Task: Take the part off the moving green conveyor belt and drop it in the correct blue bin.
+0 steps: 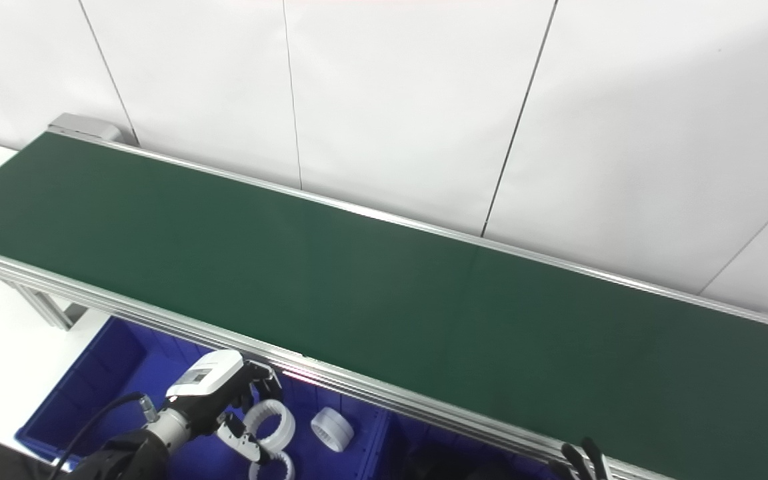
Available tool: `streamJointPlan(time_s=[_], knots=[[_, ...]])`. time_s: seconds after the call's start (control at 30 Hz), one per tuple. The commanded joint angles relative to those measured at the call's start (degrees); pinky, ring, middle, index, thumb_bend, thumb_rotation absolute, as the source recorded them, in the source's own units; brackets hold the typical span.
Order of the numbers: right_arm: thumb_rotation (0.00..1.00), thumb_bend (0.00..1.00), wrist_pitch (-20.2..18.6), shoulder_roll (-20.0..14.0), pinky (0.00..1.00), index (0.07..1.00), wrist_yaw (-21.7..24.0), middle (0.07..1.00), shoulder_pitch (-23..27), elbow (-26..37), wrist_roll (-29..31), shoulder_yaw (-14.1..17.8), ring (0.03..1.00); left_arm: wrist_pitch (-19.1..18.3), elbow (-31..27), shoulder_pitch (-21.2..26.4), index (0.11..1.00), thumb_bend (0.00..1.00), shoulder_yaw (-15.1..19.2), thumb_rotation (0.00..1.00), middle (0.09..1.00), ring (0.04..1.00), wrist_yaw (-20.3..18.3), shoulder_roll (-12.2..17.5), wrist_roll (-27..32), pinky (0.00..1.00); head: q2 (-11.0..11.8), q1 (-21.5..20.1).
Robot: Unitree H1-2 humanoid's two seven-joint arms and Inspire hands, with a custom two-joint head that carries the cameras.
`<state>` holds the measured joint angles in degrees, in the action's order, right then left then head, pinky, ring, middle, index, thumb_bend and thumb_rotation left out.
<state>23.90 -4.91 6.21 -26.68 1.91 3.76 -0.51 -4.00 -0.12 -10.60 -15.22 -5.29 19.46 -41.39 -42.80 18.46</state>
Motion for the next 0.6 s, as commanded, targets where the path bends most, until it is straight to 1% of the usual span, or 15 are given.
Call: streamJointPlan(time_s=[0.0,0.13,0.17,0.2,0.23,0.27,0.3,0.33,0.4,0.47,0.57], knots=[[0.85,0.5,2.88,-0.24,0.75,0.925,0.7,0.863,-0.25,1.86,0.96,0.4,0.808,-0.63,-2.25,0.61,0.516,0.48,0.5,0.0,0.501,0.428,0.25,0.73,-0.42,0.43,-0.02,0.18],[0.85,0.53,2.95,-0.44,0.73,0.915,0.3,0.852,-0.2,1.54,0.59,0.79,0.798,-2.35,-2.57,0.55,0.515,0.48,0.19,0.0,0.493,0.435,0.04,0.35,-1.82,0.44,-0.02,0.29],[0.84,0.53,2.96,-0.5,0.73,0.913,0.41,0.851,-0.14,1.4,0.76,0.85,0.797,-2.67,-2.56,0.59,0.511,0.49,0.04,0.0,0.493,0.442,-0.11,0.39,-2.09,0.5,-0.02,0.29],[0.83,0.53,2.97,-0.55,0.73,0.913,0.52,0.851,-0.06,1.25,0.99,0.92,0.797,-4.29,-3.26,0.66,0.509,0.5,-0.35,0.0,0.493,0.444,-1.51,0.55,-3.03,0.52,0.1,0.36],[0.82,0.54,2.97,-0.61,0.73,0.912,0.62,0.851,0.01,1.13,1.12,0.97,0.796,-5.84,-3.99,0.72,0.5,0.5,-0.65,0.0,0.51,0.449,-3.03,0.68,-3.66,0.56,0.12,0.4],[0.82,0.54,2.97,-0.68,0.73,0.911,0.6,0.851,0.07,1.04,1.03,1.01,0.796,-7.05,-4.67,0.75,0.498,0.51,-0.78,0.02,0.61,0.563,-4.39,0.73,-3.78,0.61,0.12,0.4],[0.82,0.55,2.97,-0.75,0.72,0.909,0.64,0.849,0.13,0.95,1.06,1.04,0.793,-7.87,-5.18,0.79,0.619,0.71,-0.98,0.0,0.702,0.67,-5.37,0.86,-3.94,0.67,0.12,0.4],[0.81,0.55,2.92,-0.8,0.72,0.908,0.74,0.848,0.17,0.86,1.12,1.09,0.792,-8.71,-5.6,0.91,0.654,0.77,-1.31,0.0,0.73,0.702,-6.45,1.09,-4.39,0.68,0.3,0.28],[0.81,0.56,2.86,-0.88,0.72,0.907,0.79,0.848,0.25,0.72,1.08,1.15,0.791,-9.84,-6.21,1.09,0.697,0.81,-1.85,0.0,0.766,0.741,-7.86,1.42,-5.46,0.71,0.34,0.19],[0.81,0.57,2.9,-0.91,0.72,0.905,0.89,0.847,0.35,0.59,1.21,1.24,0.79,-10.93,-6.79,1.2,0.724,0.83,-2.22,0.0,0.79,0.763,-9.06,1.59,-6.19,0.72,0.46,0.21],[0.8,0.57,2.95,-1.05,0.71,0.903,1.43,0.843,0.49,0.42,1.72,1.31,0.783,-11.53,-6.95,1.23,0.75,0.84,-2.46,0.0,0.811,0.774,-9.71,1.71,-6.73,0.71,0.48,0.23]])
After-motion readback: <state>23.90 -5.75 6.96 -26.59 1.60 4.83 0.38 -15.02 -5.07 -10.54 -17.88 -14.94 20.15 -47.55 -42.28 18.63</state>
